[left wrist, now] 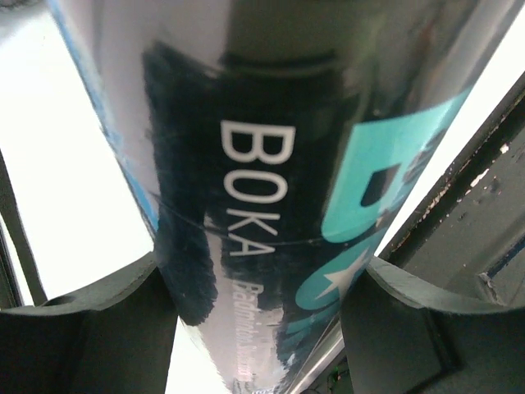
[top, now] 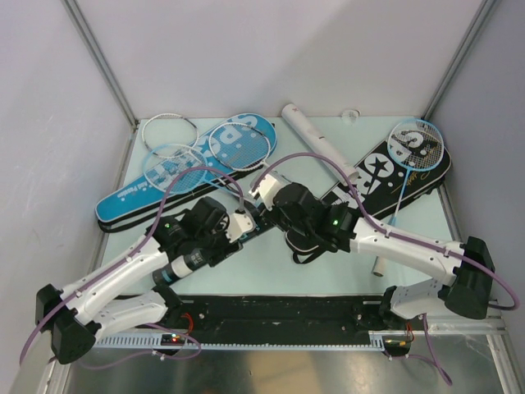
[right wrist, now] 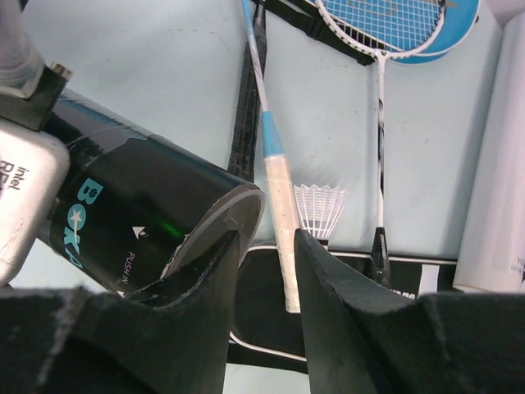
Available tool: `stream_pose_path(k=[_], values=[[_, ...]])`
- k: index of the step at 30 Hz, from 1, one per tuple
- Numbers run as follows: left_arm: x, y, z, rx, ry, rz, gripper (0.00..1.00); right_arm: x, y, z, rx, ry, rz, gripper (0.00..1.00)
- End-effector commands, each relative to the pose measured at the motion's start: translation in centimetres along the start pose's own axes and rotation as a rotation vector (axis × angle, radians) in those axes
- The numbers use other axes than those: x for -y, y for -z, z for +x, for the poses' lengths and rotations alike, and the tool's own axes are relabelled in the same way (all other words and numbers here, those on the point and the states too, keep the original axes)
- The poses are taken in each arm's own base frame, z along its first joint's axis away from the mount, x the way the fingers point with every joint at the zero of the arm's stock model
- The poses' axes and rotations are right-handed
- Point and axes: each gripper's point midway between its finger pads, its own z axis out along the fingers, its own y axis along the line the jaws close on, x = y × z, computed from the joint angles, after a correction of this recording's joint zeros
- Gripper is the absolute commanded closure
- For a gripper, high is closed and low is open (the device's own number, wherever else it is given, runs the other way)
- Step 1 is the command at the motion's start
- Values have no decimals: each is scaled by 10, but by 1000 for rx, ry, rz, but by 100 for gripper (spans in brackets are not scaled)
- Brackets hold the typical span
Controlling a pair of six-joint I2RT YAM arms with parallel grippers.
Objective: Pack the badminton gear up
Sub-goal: Close the lid on the shuttle tube.
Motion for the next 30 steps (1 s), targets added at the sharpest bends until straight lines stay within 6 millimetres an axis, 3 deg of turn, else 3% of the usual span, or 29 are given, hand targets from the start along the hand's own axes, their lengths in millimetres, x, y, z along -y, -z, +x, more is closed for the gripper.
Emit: stream_pose_path(k=[1,5,8,11,17,21,30], values=[[-20,84,-196,819,-133,-74,59,-132,14,1,58,126,-546,57],[-21,86,-194,826,-134,-85,59,-113,16,-1,51,97,-448,57],[-23,88,-190,827,-126,-103,59,-79,20,-4,34,-48,-322,56],[-25,89,-183,826,-111,-123,58,-39,33,-7,35,-239,-218,56],[-26,85,-171,813,-85,-145,58,5,69,-20,137,-458,-174,58],[-26,83,-169,807,-86,-149,58,19,87,-33,205,-522,-195,59],[-27,79,-167,795,-89,-151,58,42,108,-55,327,-603,-185,61]])
